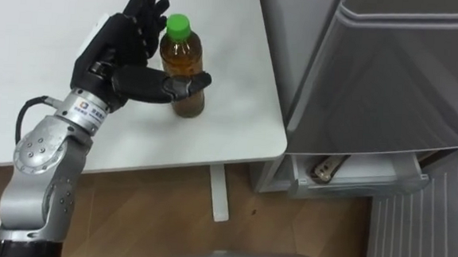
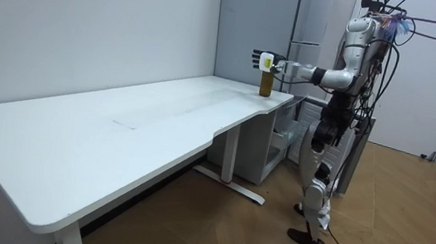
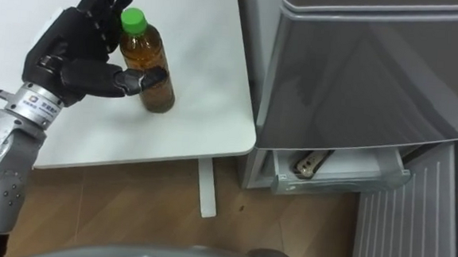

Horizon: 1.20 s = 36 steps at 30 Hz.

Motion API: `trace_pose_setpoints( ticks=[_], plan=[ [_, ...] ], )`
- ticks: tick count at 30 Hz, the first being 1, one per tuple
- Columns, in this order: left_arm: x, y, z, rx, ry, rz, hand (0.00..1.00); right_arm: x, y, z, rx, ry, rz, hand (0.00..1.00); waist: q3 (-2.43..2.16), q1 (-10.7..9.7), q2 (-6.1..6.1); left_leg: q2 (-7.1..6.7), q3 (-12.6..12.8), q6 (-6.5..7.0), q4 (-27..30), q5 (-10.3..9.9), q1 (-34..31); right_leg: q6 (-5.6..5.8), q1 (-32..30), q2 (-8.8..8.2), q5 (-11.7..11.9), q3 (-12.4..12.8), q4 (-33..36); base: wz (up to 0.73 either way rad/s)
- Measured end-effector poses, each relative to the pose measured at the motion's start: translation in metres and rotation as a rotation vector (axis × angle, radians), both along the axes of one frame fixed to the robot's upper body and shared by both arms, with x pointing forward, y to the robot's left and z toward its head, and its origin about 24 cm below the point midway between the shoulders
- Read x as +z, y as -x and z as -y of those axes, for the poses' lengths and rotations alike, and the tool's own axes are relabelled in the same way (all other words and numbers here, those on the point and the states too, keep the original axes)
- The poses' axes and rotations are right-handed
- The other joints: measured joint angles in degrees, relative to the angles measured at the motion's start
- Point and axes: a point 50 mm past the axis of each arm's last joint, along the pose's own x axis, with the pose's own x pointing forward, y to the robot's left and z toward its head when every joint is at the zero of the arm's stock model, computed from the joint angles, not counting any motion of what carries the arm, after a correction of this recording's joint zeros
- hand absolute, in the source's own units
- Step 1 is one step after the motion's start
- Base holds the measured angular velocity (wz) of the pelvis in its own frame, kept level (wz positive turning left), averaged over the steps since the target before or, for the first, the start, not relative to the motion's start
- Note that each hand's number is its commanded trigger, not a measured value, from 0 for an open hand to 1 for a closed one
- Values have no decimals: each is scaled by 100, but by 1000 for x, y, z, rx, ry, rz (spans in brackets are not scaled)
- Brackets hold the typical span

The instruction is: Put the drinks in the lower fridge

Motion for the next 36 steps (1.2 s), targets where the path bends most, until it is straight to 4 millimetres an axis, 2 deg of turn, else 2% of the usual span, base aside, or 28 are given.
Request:
trace_pose_setpoints(
  ticks=[5, 13, 14, 15, 16, 18, 23, 36],
  plan=[
    [-2, 0, 6, -32, -1, -9, 0, 0, 0, 0, 22, 1, -6, 0, 12, -28, 51, -8, -5, 0, -8, 0, -4, 0, -6, 6, 0, -3, -8, 0],
    [-5, 1, 12, -67, -32, -19, 0, 0, -4, -1, 27, 0, 0, 0, 12, -129, 46, -13, 5, 0, -7, 0, -7, -1, -71, 12, 0, 30, 0, -2],
    [-6, 1, 13, -73, -36, -25, 5, 0, -5, -1, 34, 0, 0, 0, 10, -137, 40, -11, 15, 0, -7, 0, -5, -1, -65, 12, 0, 44, 1, -5],
    [-8, 1, 15, -79, -36, -36, 28, 0, -5, -2, 41, 2, 0, 0, 5, -137, 31, -9, 21, 0, -7, 0, -1, -1, -60, 11, 0, 49, 3, -4],
    [-11, 1, 17, -87, -37, -46, 62, 0, -6, -2, 46, 6, 0, 0, 0, -136, 19, -10, 23, 0, -7, 0, 0, -1, -59, 11, 1, 51, 4, 0],
    [-14, 1, 20, -101, -50, -58, 100, -1, -7, -3, 55, 9, 0, 0, -2, -135, 7, -6, 23, 0, -6, 0, -1, 0, -61, 7, 1, 51, 6, 0],
    [-20, 2, 23, -112, -54, -84, 100, -1, -11, -4, 56, 11, 11, 0, -21, -137, -12, -2, 69, 0, -2, 0, 5, 0, -58, 7, 1, 52, 11, 0],
    [-32, 3, 25, -129, -86, -134, 100, -1, -15, -6, 75, 15, 17, 0, -12, -142, -28, -1, 72, 0, -2, 0, -7, 0, -69, 6, 1, 53, 7, 0]
  ],
)
